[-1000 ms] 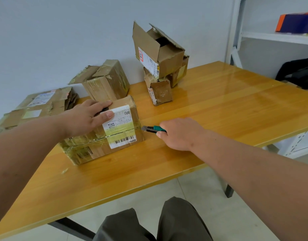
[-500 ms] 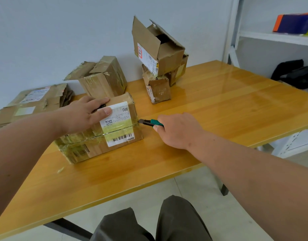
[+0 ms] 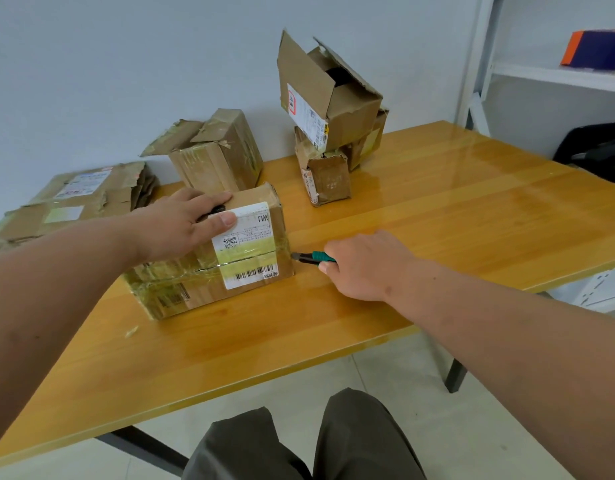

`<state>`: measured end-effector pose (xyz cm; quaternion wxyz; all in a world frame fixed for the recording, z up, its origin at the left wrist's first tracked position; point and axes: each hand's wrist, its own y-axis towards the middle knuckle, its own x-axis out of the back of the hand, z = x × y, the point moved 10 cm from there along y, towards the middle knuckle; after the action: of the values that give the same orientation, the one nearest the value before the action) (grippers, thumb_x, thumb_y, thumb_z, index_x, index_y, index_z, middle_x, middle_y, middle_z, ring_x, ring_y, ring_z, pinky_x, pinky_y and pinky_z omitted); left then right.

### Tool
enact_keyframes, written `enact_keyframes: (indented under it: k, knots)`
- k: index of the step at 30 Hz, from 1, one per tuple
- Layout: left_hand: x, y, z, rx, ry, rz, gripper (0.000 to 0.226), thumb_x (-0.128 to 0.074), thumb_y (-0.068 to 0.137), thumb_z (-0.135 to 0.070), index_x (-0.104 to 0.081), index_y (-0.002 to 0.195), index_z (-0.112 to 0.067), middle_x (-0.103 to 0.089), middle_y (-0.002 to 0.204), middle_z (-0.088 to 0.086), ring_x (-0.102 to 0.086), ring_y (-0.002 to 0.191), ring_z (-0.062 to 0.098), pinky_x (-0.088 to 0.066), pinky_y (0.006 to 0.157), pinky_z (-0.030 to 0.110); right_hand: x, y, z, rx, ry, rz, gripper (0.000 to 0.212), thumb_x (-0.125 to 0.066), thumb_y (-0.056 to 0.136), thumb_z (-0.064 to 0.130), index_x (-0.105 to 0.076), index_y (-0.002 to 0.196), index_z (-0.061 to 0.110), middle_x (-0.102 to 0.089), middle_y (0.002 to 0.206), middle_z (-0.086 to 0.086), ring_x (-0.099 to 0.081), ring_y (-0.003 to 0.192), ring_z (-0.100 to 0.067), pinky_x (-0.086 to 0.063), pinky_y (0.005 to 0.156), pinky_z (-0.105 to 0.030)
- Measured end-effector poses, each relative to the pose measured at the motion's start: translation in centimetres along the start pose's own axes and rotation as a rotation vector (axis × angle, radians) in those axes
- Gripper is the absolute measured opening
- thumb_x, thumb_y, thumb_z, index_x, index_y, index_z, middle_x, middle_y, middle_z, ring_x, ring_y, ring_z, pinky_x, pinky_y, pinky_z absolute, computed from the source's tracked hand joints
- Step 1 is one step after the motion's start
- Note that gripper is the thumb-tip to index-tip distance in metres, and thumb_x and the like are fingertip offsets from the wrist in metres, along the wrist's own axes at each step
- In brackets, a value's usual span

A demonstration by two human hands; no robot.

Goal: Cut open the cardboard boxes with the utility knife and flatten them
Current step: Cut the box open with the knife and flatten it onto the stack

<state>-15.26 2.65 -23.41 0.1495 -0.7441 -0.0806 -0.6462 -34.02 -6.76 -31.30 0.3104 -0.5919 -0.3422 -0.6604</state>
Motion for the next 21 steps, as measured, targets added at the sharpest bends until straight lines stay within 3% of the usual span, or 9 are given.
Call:
enact_keyframes:
  k: [3, 6, 9, 11, 14, 17, 19, 21]
  knots:
    - [0.1, -0.3, -0.2, 0.013, -0.012, 0.012, 0.084, -0.021, 0.075, -0.079, -0.015, 0.151, -0.044, -0.024, 0.152, -0.003, -0.028, 0.138, 0.026, -0.029, 0.112, 0.047, -0.1, -0.2, 0.2, -0.006, -0.022, 0.063, 0.018, -0.034, 0.102, 0.045, -0.04, 0.092, 0.03, -0.042, 0.073, 0.011, -0.04, 0.064, -0.007, -0.034, 0.069, -0.037]
    - [0.2, -0.6, -0.1, 0.037, -0.046, 0.013, 0.08, -0.025, 0.078, -0.074, -0.017, 0.152, -0.042, -0.023, 0.153, -0.001, -0.027, 0.14, 0.026, -0.027, 0.11, 0.042, -0.4, -0.7, 0.5, 0.022, -0.138, 0.133, 0.019, -0.037, 0.101, 0.042, -0.043, 0.085, 0.032, -0.048, 0.075, 0.008, -0.046, 0.066, -0.01, -0.028, 0.057, -0.033]
    - [0.5, -0.5, 0.0, 0.035, -0.108, 0.05, 0.066, -0.035, 0.091, -0.062, -0.019, 0.152, -0.042, -0.02, 0.157, -0.005, -0.022, 0.143, 0.022, -0.021, 0.112, 0.038, -0.1, -0.8, 0.2, -0.008, -0.141, 0.142, 0.024, -0.037, 0.101, 0.044, -0.044, 0.082, 0.032, -0.048, 0.075, 0.007, -0.046, 0.066, -0.01, -0.024, 0.054, -0.032]
    - [0.8, -0.7, 0.6, 0.05, -0.154, 0.096, 0.064, -0.046, 0.093, -0.054, -0.023, 0.151, -0.041, -0.022, 0.158, -0.007, -0.026, 0.141, 0.02, -0.022, 0.11, 0.036, 0.1, -1.0, -0.6, -0.108, 0.027, 0.117, 0.023, -0.036, 0.101, 0.044, -0.049, 0.089, 0.03, -0.051, 0.078, 0.006, -0.049, 0.066, -0.011, -0.03, 0.054, -0.031]
    - [1.4, -1.2, 1.4, 0.119, -0.174, 0.133, 0.083, -0.055, 0.077, -0.067, -0.026, 0.15, -0.04, -0.04, 0.146, -0.003, -0.046, 0.112, 0.018, -0.037, 0.097, 0.035, 0.4, -1.5, -1.8, -0.29, 0.431, 0.053, 0.022, -0.036, 0.101, 0.041, -0.048, 0.099, 0.023, -0.06, 0.08, -0.001, -0.061, 0.055, -0.014, -0.046, 0.052, -0.033]
    - [2.0, -0.8, 0.8, 0.154, -0.043, 0.068, 0.092, -0.042, 0.065, -0.08, -0.028, 0.146, -0.039, -0.048, 0.138, 0.0, -0.049, 0.102, 0.02, -0.044, 0.087, 0.036, 0.3, -1.5, -1.2, -0.402, 0.8, 0.054, 0.013, -0.037, 0.099, 0.027, -0.041, 0.111, 0.023, -0.065, 0.087, -0.009, -0.064, 0.051, -0.017, -0.057, 0.065, -0.04]
    - [2.0, 0.0, -0.2, 0.149, 0.004, -0.011, 0.084, -0.035, 0.068, -0.084, -0.035, 0.14, -0.041, -0.054, 0.131, 0.001, -0.052, 0.098, 0.021, -0.046, 0.079, 0.035, 0.0, -1.4, -0.2, -0.436, 0.929, 0.096, 0.021, -0.039, 0.099, 0.014, -0.039, 0.119, 0.022, -0.063, 0.097, -0.014, -0.064, 0.053, -0.02, -0.058, 0.073, -0.042]
    - [1.8, 0.3, -1.1, 0.128, 0.051, -0.034, 0.077, -0.032, 0.074, -0.082, -0.039, 0.139, -0.04, -0.056, 0.124, 0.0, -0.052, 0.094, 0.02, -0.043, 0.069, 0.03, -0.2, -1.3, 0.4, -0.46, 1.012, 0.123, 0.024, -0.039, 0.101, 0.008, -0.039, 0.122, 0.02, -0.058, 0.106, -0.016, -0.063, 0.052, -0.021, -0.056, 0.072, -0.04]
